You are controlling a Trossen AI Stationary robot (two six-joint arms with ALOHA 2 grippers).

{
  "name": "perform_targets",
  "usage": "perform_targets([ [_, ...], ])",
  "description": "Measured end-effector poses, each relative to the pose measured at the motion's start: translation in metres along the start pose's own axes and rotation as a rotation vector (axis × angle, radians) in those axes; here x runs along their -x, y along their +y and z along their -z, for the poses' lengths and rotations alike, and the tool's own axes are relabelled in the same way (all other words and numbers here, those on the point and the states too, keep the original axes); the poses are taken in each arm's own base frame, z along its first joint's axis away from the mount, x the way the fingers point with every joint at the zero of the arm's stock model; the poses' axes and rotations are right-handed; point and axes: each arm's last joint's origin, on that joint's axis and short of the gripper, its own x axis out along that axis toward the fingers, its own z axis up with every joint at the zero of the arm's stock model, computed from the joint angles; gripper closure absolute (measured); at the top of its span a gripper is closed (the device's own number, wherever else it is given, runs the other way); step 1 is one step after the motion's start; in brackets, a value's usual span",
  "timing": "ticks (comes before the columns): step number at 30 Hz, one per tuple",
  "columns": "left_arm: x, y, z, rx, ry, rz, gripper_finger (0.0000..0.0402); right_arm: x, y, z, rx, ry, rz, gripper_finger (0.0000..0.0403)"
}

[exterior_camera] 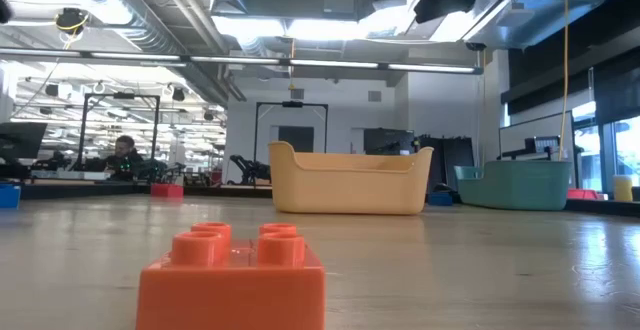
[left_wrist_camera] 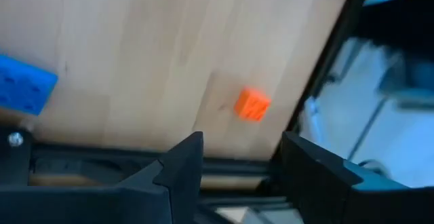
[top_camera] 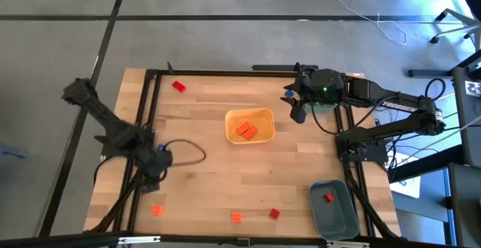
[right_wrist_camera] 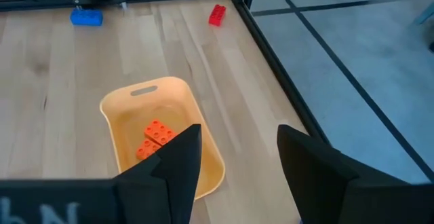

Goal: Sort & place blocks by color
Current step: Put the orange game piece into the yellow bin

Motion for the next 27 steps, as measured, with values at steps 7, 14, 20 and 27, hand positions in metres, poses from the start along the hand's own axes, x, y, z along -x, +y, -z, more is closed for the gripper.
perform_targets([
  [7,-0.035,-0.012,0.023,-0.102,0.023,-0.165,0.0212,0.000,0.000,-0.001,-0.002,-0.008,0.001,0.0208],
  [14,-0.072,-0.034,0.042,-0.275,-0.059,-0.200,0.0212,0.000,0.000,-0.001,-0.003,-0.010,0.002,0.0208],
  [20,-0.107,-0.058,0.057,-0.430,-0.024,-0.083,0.0212,0.000,0.000,-0.001,-0.002,-0.009,0.002,0.0208],
  [27,-0.137,-0.064,0.061,-0.445,-0.008,-0.099,0.0212,0.000,0.000,-0.001,-0.002,-0.008,0.002,0.0208],
])
